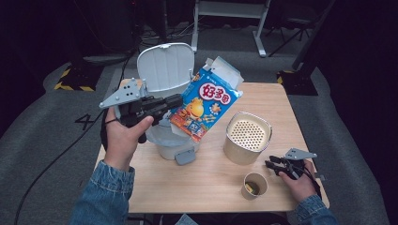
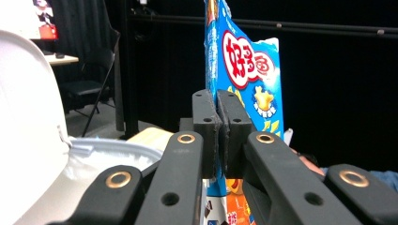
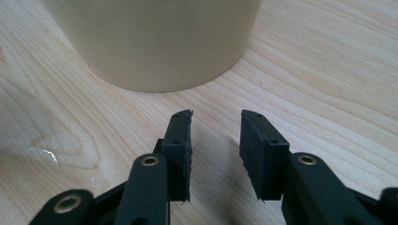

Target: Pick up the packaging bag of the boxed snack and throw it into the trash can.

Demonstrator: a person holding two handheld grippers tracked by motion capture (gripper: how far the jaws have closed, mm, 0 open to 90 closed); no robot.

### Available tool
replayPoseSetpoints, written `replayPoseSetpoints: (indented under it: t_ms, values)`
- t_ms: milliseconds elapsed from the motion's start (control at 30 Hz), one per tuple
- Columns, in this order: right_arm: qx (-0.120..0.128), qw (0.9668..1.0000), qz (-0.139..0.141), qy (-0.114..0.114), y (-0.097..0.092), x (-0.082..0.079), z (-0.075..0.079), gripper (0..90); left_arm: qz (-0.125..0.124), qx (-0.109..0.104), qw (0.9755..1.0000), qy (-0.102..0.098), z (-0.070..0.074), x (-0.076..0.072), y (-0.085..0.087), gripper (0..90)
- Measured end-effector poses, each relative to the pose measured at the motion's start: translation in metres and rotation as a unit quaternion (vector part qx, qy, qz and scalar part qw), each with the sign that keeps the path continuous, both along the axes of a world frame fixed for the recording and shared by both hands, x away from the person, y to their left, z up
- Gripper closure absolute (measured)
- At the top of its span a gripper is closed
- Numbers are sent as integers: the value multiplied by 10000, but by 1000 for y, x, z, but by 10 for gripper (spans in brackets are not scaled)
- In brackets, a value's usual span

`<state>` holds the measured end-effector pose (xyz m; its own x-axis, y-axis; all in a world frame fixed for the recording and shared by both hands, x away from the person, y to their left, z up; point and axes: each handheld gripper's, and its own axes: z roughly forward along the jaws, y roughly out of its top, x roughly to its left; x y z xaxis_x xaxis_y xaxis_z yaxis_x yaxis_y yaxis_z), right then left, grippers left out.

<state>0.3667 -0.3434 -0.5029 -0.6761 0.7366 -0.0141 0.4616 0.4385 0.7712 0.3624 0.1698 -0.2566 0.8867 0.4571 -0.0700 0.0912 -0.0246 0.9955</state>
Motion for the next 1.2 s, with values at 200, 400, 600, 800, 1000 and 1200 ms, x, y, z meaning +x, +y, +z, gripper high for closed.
replayPoseSetpoints:
  t_ms: [200,400,600,800,1000,1200]
  values:
    - [1,10000,-34,0,0,-1,0,643,98,1,9999,-70,16,5,-2,872]
    - [-2,10000,-41,-5,1,-1,0,643,289,-142,9994,-141,26,15,-1,872]
    - [1,10000,-47,2,1,-1,0,643,548,-313,9976,-288,32,20,1,872]
    - [0,10000,-47,4,1,-1,0,643,871,-328,9950,-362,35,30,-4,872]
    - [6,10000,-57,7,1,-1,0,644,1121,-421,9923,-327,34,44,-1,871]
    - [4,10000,-56,5,1,-1,0,645,1291,-417,9906,-182,28,57,2,871]
